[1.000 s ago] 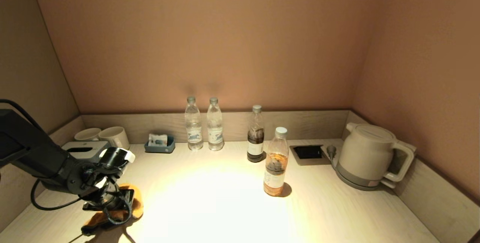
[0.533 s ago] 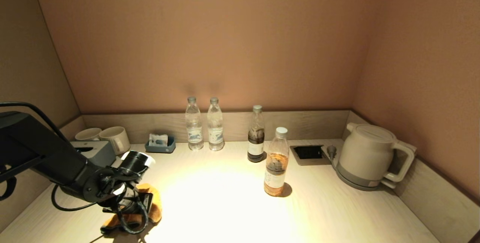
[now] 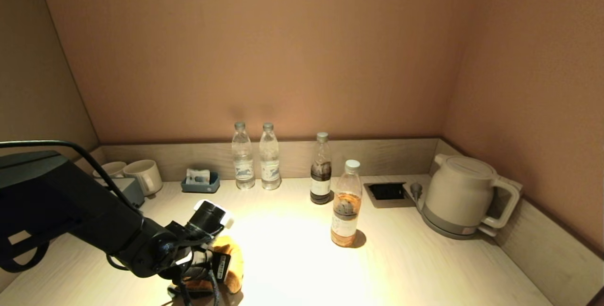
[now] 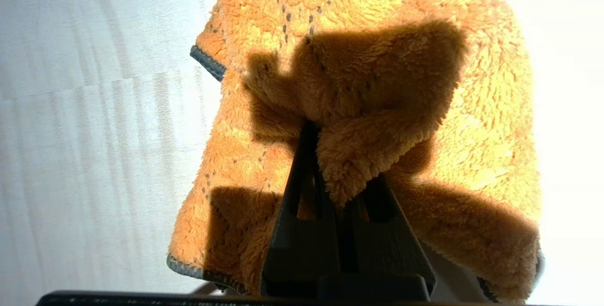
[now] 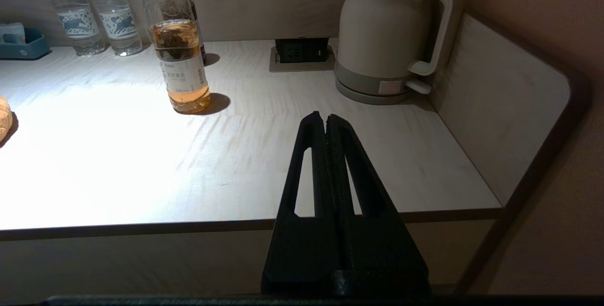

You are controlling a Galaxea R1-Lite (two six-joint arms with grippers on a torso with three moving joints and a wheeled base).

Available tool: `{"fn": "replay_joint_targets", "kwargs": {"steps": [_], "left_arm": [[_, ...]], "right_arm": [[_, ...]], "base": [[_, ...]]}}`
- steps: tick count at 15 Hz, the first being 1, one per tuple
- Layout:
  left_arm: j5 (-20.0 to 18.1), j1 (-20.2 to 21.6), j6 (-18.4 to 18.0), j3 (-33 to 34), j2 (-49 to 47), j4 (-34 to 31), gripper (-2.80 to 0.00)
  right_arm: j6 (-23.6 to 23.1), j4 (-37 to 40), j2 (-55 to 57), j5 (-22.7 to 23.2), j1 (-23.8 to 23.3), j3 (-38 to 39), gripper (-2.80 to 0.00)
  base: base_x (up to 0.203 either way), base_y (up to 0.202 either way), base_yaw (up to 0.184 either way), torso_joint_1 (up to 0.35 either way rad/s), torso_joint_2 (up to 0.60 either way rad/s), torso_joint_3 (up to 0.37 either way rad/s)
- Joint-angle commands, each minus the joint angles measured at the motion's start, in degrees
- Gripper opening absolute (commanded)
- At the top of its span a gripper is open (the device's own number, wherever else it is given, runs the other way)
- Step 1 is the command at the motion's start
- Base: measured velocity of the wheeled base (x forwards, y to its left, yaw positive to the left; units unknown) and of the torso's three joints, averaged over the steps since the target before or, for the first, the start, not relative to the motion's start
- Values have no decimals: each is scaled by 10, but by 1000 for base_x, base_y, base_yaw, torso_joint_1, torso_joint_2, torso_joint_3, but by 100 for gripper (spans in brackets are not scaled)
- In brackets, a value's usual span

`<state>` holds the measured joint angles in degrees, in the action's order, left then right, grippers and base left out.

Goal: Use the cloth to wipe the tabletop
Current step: Sweep the stains on the table

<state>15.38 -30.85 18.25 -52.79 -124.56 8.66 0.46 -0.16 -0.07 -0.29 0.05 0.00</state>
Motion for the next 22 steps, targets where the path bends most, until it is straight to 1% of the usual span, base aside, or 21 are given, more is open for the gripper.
{"fn": "replay_joint_targets", "kwargs": {"steps": [1, 3, 6, 8, 9, 10, 13, 15, 17, 18, 19, 20, 21, 22], "left_arm": [[4, -26, 1, 1, 2, 4, -280], [4, -79, 0, 0, 3, 7, -280], [5, -124, 1, -3, 2, 9, -280], [7, -133, 1, -3, 0, 10, -280], [11, -146, 1, -2, -3, 10, -280], [12, -145, 1, -1, -4, 10, -280], [37, -115, 0, 29, -10, 10, -280], [48, -72, -3, 38, -10, 11, -280], [53, -15, -4, 50, -6, 11, -280], [55, 5, -5, 56, -4, 11, -280], [56, 9, -5, 59, -2, 11, -280], [59, 32, -5, 64, 3, 11, -280], [62, 70, -7, 72, 9, 11, -280], [67, 97, -9, 79, 14, 11, -280]], "right_arm": [[0, 0, 1, 0, 0, 0, -280], [0, 0, 1, 0, 0, 0, -280], [0, 0, 1, 0, 0, 0, -280], [0, 0, 1, 0, 0, 0, -280], [0, 0, 1, 0, 0, 0, -280], [0, 0, 1, 0, 0, 0, -280], [0, 0, 1, 0, 0, 0, -280], [0, 0, 1, 0, 0, 0, -280], [0, 0, 1, 0, 0, 0, -280], [0, 0, 1, 0, 0, 0, -280], [0, 0, 1, 0, 0, 0, -280], [0, 0, 1, 0, 0, 0, -280], [0, 0, 1, 0, 0, 0, -280], [0, 0, 1, 0, 0, 0, -280]], "base": [[0, 0, 0, 0, 0, 0], [0, 0, 0, 0, 0, 0], [0, 0, 0, 0, 0, 0], [0, 0, 0, 0, 0, 0], [0, 0, 0, 0, 0, 0], [0, 0, 0, 0, 0, 0], [0, 0, 0, 0, 0, 0], [0, 0, 0, 0, 0, 0], [0, 0, 0, 0, 0, 0], [0, 0, 0, 0, 0, 0], [0, 0, 0, 0, 0, 0], [0, 0, 0, 0, 0, 0], [0, 0, 0, 0, 0, 0], [0, 0, 0, 0, 0, 0]]}}
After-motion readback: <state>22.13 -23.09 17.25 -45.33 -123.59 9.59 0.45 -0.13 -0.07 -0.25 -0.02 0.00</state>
